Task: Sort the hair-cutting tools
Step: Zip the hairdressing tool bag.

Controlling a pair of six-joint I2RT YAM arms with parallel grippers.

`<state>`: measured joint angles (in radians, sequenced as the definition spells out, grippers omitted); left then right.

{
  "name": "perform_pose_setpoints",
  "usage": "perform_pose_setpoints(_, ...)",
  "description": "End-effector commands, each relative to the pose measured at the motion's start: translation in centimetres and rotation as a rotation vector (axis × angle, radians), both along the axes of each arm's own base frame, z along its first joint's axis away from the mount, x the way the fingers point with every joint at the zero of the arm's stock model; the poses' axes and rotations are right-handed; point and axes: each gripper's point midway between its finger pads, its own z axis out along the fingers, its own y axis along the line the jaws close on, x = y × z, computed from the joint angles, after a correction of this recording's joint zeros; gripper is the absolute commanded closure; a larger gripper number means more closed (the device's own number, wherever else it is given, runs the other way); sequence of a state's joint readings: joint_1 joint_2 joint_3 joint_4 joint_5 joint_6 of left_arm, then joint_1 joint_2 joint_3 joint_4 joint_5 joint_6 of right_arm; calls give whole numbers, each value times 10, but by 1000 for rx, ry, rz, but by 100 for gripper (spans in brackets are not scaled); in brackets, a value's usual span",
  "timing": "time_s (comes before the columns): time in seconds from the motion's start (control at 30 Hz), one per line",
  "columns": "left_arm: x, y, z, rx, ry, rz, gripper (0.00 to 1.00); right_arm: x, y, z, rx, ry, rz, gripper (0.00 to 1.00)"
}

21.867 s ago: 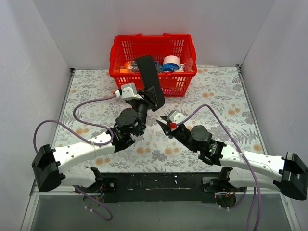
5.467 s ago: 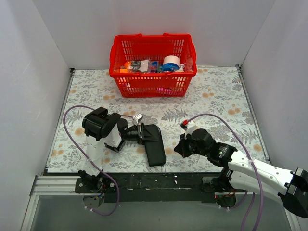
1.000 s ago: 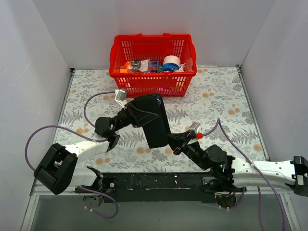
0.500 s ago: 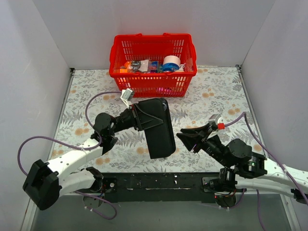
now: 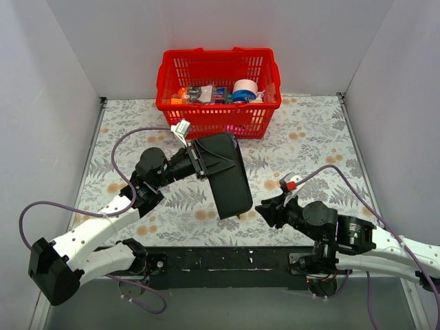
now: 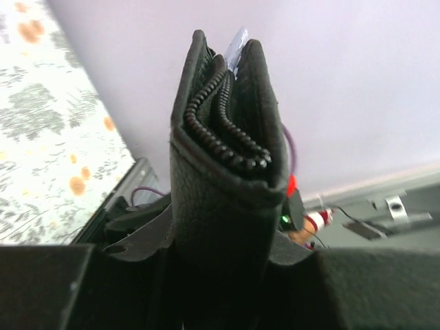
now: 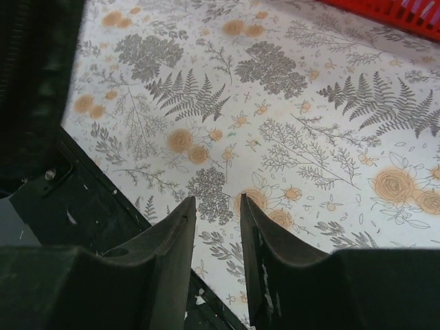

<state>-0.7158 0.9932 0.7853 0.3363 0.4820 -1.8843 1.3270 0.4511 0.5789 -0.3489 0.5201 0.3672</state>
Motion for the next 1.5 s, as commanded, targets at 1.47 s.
perform_pose_setpoints(1.47, 60, 39, -16, 88, 127, 467, 100, 15, 71, 59, 121, -199, 67, 57)
